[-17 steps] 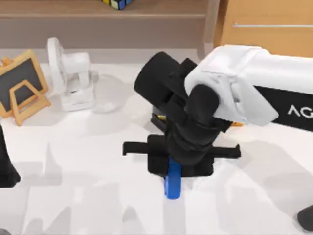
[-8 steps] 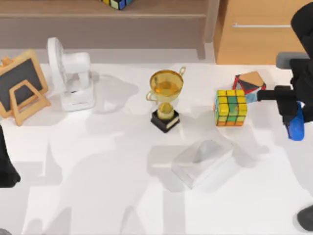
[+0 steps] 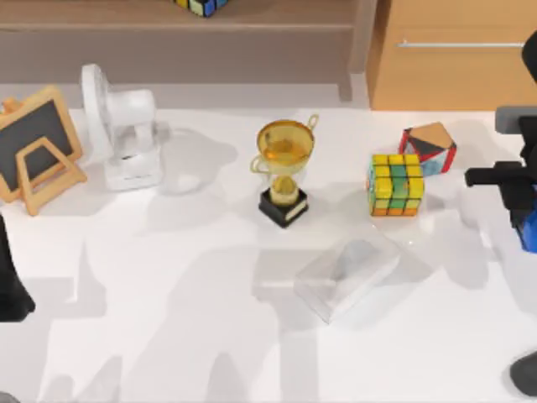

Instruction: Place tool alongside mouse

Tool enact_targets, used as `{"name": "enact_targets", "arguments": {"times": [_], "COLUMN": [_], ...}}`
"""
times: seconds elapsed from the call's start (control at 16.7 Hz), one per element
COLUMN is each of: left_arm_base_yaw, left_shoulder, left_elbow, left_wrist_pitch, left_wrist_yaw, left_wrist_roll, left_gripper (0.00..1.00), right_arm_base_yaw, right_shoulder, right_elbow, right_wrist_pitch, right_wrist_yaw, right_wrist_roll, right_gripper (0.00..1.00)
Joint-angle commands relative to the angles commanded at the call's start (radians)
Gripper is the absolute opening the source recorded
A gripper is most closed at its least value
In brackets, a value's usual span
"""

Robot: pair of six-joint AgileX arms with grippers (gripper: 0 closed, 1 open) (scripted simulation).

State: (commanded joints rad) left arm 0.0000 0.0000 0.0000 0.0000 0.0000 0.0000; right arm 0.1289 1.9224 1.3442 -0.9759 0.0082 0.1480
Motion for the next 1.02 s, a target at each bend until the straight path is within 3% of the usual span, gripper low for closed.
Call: {"name": "enact_targets", "arguments": {"times": [1.02], "left_arm_base_yaw": [0.0], "left_shoulder": [0.0], "left_elbow": [0.0], "left_wrist_pitch": [0.0], "left_wrist_yaw": [0.0], "left_wrist_roll": [0.0], "left_gripper": [1.0], "right_arm_base_yaw": [-0.004], "right_shoulder": [0.003], "right_elbow": [-0.03], "right_wrist_pitch": [0.062], "right_wrist_yaw": [0.046], "right_wrist_roll": [-0.009], "right_gripper": [0.0]}}
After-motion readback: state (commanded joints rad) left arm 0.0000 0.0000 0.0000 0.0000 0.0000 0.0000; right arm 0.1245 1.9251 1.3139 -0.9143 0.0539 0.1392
